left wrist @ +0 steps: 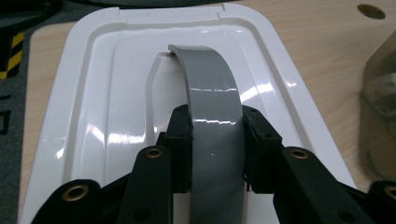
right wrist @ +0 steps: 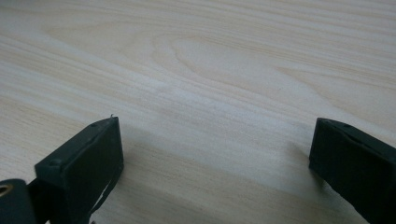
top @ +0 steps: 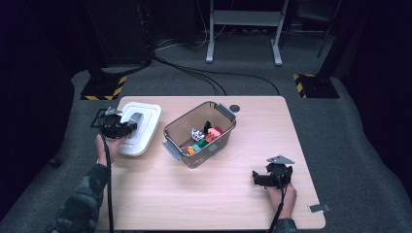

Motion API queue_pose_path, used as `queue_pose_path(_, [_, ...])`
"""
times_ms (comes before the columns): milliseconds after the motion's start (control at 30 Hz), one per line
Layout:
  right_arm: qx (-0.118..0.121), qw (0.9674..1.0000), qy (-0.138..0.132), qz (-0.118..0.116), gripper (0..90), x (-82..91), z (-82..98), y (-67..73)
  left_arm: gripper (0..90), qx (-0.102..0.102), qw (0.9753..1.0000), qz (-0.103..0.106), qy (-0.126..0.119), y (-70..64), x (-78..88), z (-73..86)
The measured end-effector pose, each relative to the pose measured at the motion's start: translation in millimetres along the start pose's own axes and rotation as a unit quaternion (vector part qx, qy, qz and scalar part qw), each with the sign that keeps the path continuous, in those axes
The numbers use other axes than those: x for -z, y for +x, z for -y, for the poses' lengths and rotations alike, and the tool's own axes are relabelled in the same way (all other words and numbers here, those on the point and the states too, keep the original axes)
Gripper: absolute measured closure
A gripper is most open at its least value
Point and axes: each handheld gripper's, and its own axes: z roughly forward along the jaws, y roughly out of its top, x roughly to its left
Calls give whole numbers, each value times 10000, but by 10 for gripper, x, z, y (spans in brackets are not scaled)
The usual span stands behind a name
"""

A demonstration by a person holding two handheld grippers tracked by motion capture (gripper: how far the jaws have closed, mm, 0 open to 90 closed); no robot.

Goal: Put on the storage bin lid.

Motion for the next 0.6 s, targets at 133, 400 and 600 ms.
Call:
queue_pose_path(133, [5, 10000, 2, 0, 19, 0, 0, -1, 677, -72, 9999, 29, -81, -15, 97, -78])
queue_pose_path(400, [18, 10000, -2, -3, 20, 1, 1, -4, 677, -322, 9991, 74, -276, -106, 358, -324])
queue_pose_path(600, [15, 10000, -2, -1, 21, 1, 2, -3, 677, -505, 9979, 162, -372, -206, 482, -473])
